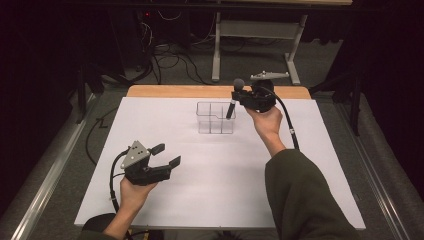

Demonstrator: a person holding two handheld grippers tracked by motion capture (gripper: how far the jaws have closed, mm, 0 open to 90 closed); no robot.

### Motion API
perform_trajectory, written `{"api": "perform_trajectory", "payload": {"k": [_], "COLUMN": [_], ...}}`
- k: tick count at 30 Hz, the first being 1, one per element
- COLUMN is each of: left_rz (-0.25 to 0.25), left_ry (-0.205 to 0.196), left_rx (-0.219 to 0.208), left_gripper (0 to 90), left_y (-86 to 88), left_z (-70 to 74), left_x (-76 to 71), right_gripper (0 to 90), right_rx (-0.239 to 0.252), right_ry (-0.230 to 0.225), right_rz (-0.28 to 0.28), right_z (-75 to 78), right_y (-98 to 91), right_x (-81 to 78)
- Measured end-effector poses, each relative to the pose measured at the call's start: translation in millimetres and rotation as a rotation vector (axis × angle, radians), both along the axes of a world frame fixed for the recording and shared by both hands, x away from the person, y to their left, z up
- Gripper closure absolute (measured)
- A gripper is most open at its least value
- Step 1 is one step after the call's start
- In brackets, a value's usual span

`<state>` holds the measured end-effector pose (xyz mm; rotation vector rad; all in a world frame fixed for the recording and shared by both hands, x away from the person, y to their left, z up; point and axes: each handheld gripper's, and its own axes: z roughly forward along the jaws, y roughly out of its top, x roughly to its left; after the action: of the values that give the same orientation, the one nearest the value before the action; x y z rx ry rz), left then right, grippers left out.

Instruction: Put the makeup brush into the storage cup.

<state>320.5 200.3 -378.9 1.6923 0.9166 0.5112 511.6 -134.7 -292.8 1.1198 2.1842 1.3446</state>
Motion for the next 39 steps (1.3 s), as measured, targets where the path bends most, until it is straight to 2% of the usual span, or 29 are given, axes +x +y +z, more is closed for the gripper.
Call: {"api": "perform_trajectory", "payload": {"k": [24,35,36,39], "left_rz": [0.001,0.000,0.000,0.002], "left_ry": [0.002,0.004,0.005,0.007], "left_rx": [0.000,0.004,0.004,0.005], "left_gripper": [27.5,27.5,27.5,27.5], "left_y": [-0.6,-0.7,-0.6,-0.6], "left_z": [-0.1,-0.1,-0.1,-0.2], "left_x": [0.0,0.1,0.2,0.3], "right_gripper": [72.8,72.7,72.6,70.1], "right_rx": [-0.032,-0.031,-0.036,-0.047], "right_ry": [0.039,0.057,0.048,0.060], "right_rz": [0.015,0.008,0.014,0.009], "right_z": [-14.0,-16.0,-17.2,-20.1], "right_y": [9.6,9.6,9.4,10.1], "right_x": [5.1,5.6,6.4,7.5]}}
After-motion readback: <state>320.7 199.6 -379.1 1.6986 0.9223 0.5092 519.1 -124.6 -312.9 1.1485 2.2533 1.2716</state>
